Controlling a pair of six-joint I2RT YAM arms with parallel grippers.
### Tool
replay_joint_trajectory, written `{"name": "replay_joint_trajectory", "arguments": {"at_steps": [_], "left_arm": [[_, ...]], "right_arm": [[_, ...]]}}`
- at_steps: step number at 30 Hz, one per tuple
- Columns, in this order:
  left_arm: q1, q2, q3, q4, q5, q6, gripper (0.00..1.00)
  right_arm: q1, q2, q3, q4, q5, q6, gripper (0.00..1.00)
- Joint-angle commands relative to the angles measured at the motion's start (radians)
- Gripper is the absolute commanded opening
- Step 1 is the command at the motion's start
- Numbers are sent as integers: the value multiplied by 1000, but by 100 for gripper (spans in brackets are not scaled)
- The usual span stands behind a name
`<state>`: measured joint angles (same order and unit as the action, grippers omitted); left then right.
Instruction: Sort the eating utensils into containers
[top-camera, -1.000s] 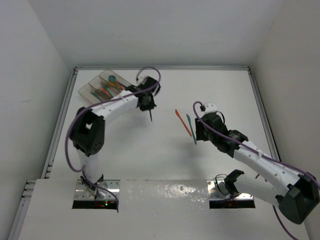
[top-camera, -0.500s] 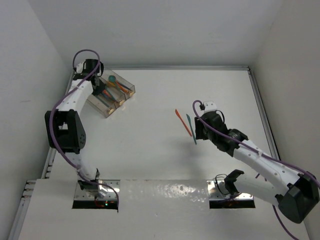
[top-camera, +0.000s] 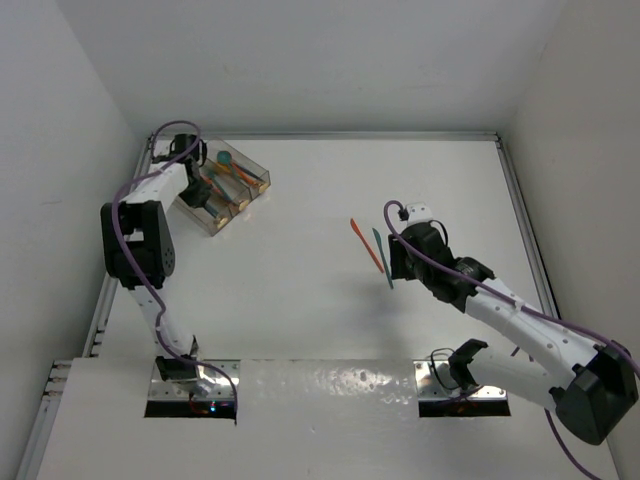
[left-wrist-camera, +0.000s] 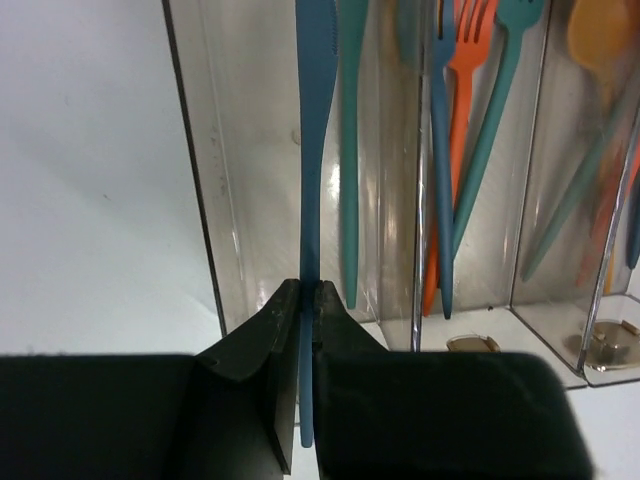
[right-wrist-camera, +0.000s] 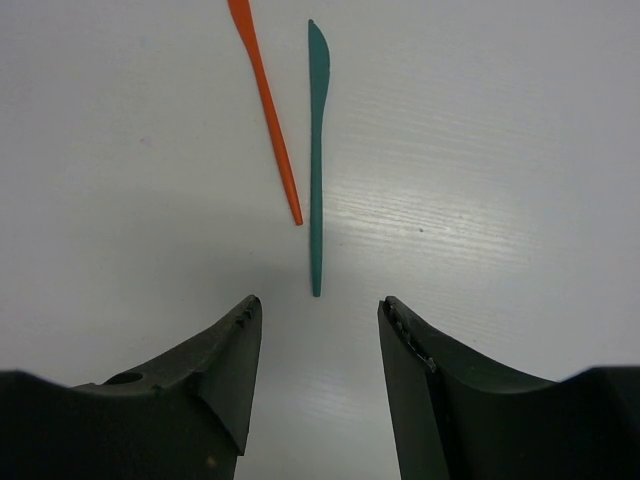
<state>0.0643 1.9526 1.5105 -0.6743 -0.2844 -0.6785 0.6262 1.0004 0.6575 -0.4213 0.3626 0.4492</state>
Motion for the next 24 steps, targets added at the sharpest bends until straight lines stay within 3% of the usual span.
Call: {"name": "replay_joint_trajectory", "arguments": {"at_steps": [1, 4, 9, 17, 24], "left_arm": [[22, -17, 1, 35, -2, -4, 4], [22, -33, -7, 39, 19, -3, 21], [22, -101, -58, 88, 31, -4, 35], [8, -220, -72, 110, 117, -3, 39], [-202, -328, -116, 124, 152, 45, 46]], "right_arm": [[3, 1, 39, 13, -2, 2, 50], [3, 4, 39, 15, 1, 2, 51], [3, 20, 39, 22, -5, -3, 51], [3, 63, 34, 36, 10, -33, 46], [-13, 190, 47, 62, -48, -76, 41]]}}
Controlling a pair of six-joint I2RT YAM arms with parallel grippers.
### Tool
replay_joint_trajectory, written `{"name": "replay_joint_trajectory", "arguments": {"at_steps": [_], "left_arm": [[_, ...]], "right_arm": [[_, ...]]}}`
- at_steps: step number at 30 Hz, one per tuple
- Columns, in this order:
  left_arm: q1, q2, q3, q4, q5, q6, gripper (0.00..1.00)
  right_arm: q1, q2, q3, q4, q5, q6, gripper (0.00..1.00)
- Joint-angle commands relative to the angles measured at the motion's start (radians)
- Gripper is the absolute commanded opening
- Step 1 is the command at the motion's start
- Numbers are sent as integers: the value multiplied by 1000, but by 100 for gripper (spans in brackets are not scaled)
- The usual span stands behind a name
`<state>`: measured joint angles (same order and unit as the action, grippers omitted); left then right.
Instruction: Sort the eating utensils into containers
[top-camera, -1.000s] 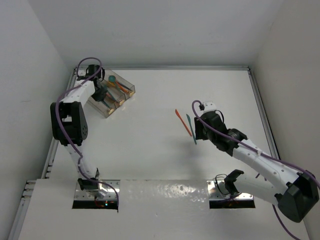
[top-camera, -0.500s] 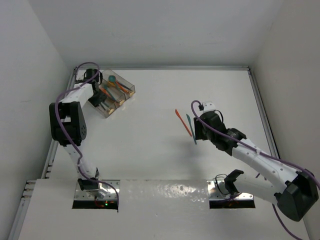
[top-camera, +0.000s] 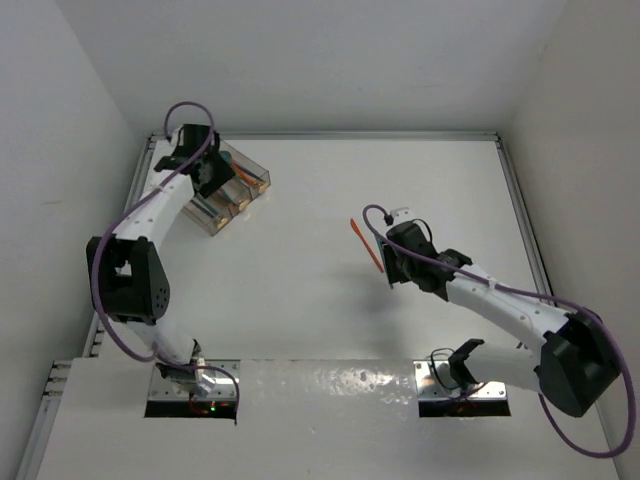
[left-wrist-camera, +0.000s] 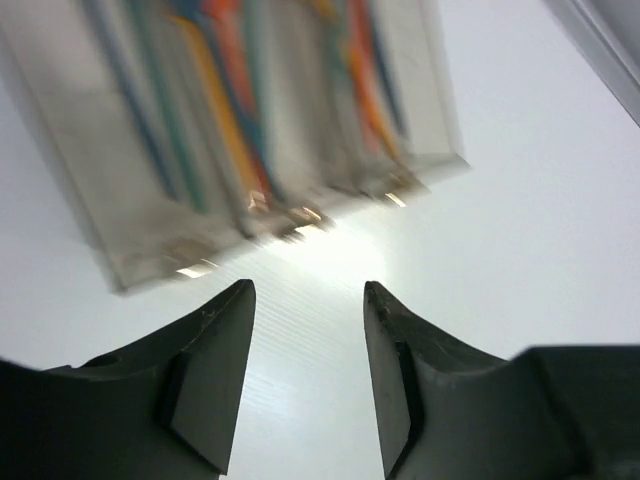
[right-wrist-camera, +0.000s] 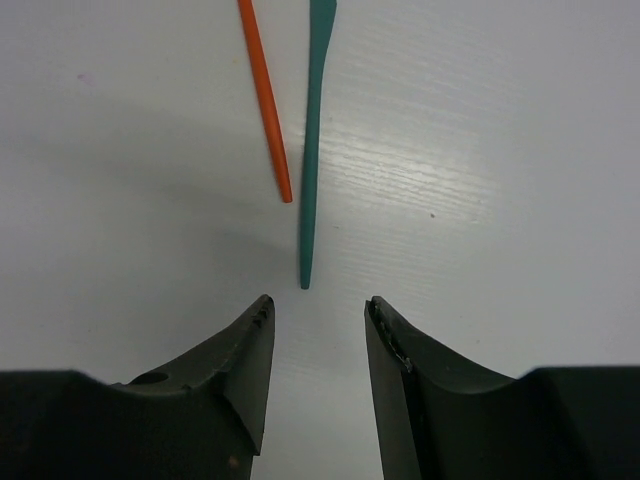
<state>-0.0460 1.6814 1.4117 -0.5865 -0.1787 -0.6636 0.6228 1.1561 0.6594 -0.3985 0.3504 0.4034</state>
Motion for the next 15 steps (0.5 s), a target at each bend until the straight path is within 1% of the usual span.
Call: {"name": "replay_joint_trajectory", "arguments": {"at_steps": [1, 2, 5, 6, 7, 11, 15], "left_arm": [[-136, -66, -28, 46, 74, 29, 46], [-172, -86, -55, 60, 99, 29, 48], [-218, -132, -97, 73, 119, 30, 50], [-241, -141, -123, 80, 136, 36, 52], [-248, -153, -137, 88, 146, 42, 53], [-272, -221, -232, 143, 217, 84, 61], [-275, -287, -309, 201, 263, 104, 66]], "right_arm": [[-12, 53, 48, 44, -51, -40, 41], [-23, 94, 57, 46, -83, -46, 42], [-46, 177, 66, 56, -123, -46, 42], [-70, 192, 66, 64, -160, -38, 42], [-81, 211, 66, 70, -180, -37, 42], [-130, 301, 66, 98, -234, -44, 42], [-136, 358, 88, 96, -254, -57, 41]]}}
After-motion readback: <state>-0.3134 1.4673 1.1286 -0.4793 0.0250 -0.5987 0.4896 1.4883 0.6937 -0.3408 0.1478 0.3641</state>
